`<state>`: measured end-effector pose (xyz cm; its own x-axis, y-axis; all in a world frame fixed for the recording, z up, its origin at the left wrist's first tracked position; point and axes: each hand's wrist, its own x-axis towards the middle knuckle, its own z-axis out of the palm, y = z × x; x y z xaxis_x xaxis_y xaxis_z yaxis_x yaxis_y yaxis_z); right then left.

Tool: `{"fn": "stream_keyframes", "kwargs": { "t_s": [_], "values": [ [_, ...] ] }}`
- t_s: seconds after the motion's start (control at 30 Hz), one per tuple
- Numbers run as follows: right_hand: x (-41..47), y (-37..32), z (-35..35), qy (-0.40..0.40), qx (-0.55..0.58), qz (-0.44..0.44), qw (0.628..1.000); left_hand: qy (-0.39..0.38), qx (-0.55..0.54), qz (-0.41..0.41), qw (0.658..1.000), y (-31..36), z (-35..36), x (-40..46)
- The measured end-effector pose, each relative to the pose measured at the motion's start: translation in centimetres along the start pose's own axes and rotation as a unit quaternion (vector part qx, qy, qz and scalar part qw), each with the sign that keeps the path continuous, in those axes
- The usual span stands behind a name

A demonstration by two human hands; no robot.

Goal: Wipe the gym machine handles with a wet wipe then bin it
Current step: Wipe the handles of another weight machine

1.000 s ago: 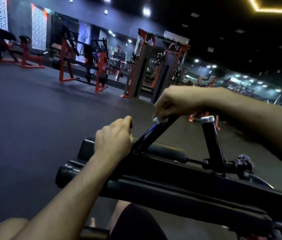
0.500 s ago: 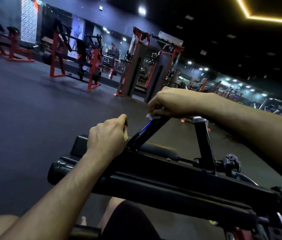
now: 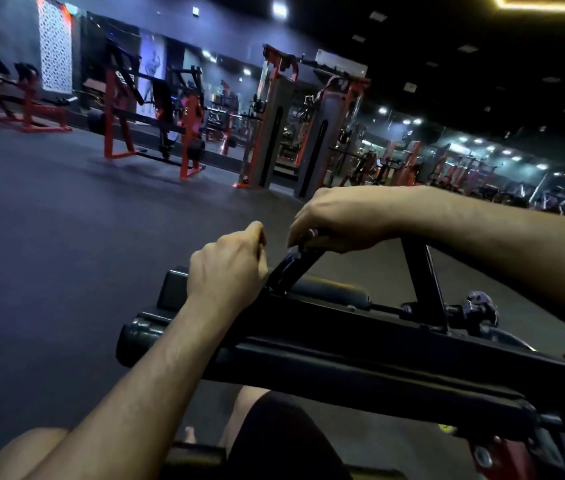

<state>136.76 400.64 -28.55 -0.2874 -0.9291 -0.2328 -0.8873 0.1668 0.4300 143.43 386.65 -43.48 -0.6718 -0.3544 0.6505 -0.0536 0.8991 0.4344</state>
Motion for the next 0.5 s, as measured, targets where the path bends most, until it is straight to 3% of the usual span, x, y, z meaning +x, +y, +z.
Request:
{"fn": "stream_keyframes", "kwargs": {
  "t_s": [0.27, 0.4, 0.5],
  "values": [
    [3.7, -3.2, 2.4, 0.011, 0.003, 0.018, 1.0, -0.004, -0.02, 0.002, 1.0, -0.1, -0.5, -0.3],
    [2.6, -1.9, 0.8, -0.021, 0.03, -0.029, 0.999, 0.052, -0.046, -0.005, 0.998, -0.2, -0.2, -0.2],
    [2.0, 0.6, -1.4, -0.035, -0.006, -0.004, 0.999, 0.079, -0.037, -0.023, 0.996, -0.1, 0.1, -0.2]
  ]
}}
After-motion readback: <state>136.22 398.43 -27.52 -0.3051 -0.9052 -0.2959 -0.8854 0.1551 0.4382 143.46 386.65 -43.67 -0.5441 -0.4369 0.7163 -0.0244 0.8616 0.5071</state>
